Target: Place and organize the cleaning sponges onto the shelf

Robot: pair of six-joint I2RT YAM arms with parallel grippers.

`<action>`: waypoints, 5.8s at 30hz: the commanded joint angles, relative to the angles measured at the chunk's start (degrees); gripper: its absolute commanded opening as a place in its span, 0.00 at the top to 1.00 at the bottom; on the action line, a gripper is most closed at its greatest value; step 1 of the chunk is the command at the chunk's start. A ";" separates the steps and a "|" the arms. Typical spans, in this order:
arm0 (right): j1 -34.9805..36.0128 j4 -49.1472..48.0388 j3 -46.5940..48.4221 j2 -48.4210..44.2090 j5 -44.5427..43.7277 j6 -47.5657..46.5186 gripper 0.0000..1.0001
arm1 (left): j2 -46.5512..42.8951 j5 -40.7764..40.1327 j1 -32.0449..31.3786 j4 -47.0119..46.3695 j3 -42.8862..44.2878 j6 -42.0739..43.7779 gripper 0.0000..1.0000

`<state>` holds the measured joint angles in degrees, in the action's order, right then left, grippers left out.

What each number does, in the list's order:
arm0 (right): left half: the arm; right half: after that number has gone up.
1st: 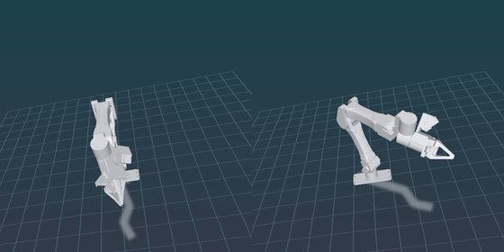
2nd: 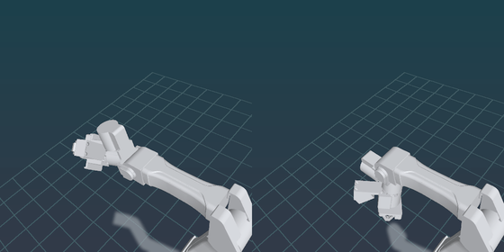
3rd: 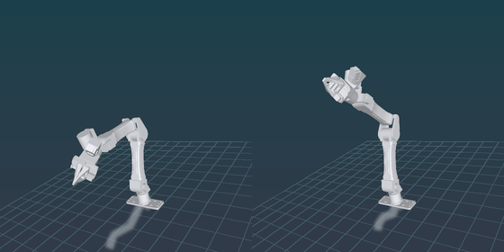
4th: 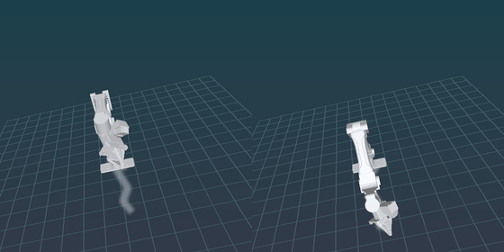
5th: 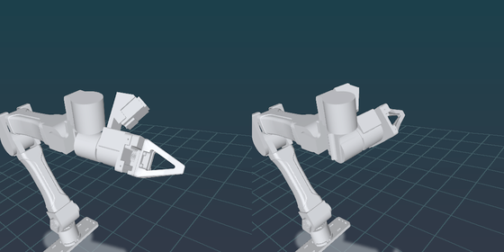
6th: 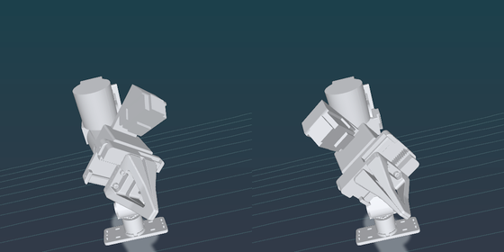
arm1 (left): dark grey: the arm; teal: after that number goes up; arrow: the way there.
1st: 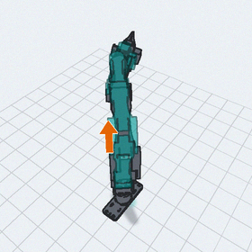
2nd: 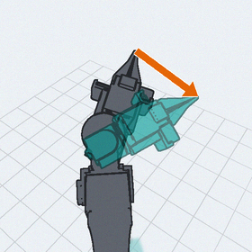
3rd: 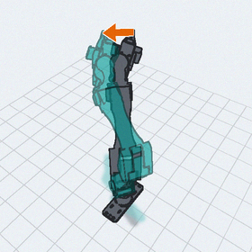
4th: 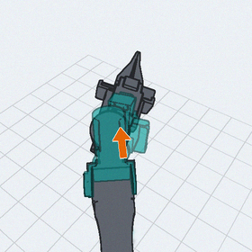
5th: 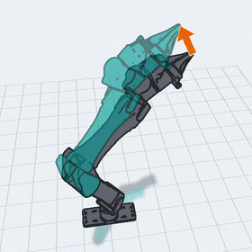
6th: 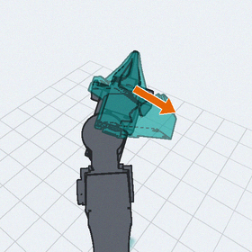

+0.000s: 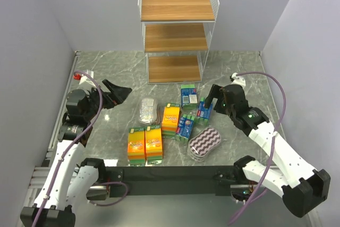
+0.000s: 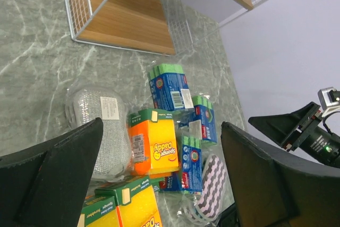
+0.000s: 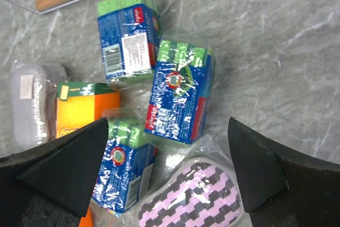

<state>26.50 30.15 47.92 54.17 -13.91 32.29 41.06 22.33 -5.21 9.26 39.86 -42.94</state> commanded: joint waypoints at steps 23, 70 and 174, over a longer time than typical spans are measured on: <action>12.70 4.39 6.31 21.67 -16.06 13.05 0.00 | -2.91 2.37 0.03 -2.93 1.19 -0.13 0.01; 8.39 -12.47 9.90 22.01 -5.34 -11.02 0.00 | -1.24 3.51 0.03 -3.55 0.13 -0.57 0.00; 2.77 -23.20 26.36 47.97 -12.63 -9.89 0.01 | -6.69 2.02 0.03 1.38 -2.15 -0.22 0.01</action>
<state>29.36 9.41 76.90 108.86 -24.27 20.51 35.07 24.12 -5.21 11.92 37.85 -42.94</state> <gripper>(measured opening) 0.991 0.995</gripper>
